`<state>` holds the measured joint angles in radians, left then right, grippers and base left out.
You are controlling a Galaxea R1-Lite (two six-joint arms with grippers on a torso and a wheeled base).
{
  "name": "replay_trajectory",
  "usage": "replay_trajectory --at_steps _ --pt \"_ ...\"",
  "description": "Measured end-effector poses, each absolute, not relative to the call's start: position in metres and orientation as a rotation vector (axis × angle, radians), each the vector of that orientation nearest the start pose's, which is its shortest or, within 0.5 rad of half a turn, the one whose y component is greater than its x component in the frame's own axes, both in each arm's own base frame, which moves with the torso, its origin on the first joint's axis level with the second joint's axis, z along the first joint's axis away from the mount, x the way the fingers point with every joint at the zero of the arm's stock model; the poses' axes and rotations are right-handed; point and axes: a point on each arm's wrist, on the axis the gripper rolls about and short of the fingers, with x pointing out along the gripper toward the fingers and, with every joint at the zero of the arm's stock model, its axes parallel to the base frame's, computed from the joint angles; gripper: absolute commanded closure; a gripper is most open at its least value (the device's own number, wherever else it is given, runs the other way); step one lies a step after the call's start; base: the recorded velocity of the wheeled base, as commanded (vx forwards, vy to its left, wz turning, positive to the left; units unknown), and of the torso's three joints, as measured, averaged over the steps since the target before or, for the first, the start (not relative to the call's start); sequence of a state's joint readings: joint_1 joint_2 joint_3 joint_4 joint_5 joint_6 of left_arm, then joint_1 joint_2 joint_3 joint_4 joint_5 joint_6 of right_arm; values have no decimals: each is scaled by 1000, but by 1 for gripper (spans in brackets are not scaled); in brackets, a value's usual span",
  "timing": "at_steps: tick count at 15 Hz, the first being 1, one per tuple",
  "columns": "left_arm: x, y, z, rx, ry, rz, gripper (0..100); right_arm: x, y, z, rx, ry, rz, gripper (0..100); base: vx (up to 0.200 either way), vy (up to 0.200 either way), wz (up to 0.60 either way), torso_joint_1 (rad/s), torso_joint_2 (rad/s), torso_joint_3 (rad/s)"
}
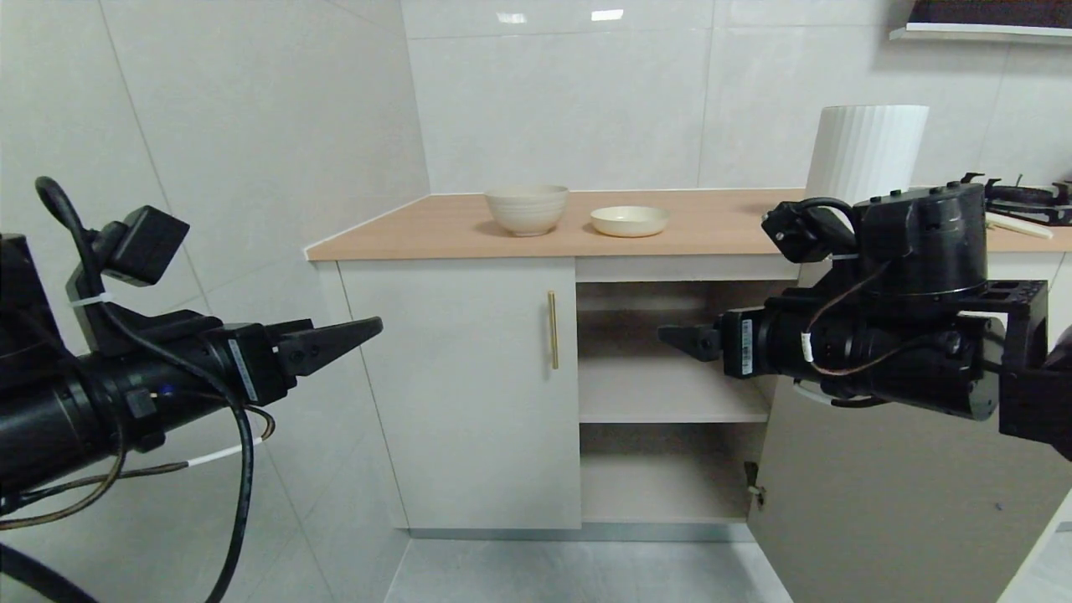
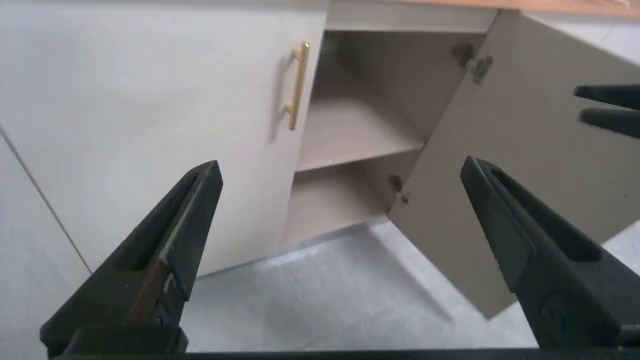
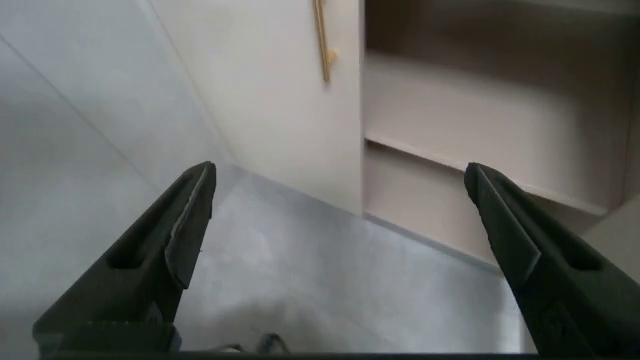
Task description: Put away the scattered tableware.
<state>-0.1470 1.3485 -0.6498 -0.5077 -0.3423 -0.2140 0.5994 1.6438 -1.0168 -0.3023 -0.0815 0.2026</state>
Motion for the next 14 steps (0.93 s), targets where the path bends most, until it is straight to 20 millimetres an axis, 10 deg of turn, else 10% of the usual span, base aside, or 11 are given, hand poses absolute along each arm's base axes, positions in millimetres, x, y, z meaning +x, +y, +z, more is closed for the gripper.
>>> replay_trajectory --at_steps 4,14 --pt "208 -39 221 -227 236 -467 0 249 169 230 95 357 481 0 0 0 0 0 0 0" --pt "209 -37 223 -230 241 -456 0 245 167 233 98 373 487 0 200 0 0 3 2 4"
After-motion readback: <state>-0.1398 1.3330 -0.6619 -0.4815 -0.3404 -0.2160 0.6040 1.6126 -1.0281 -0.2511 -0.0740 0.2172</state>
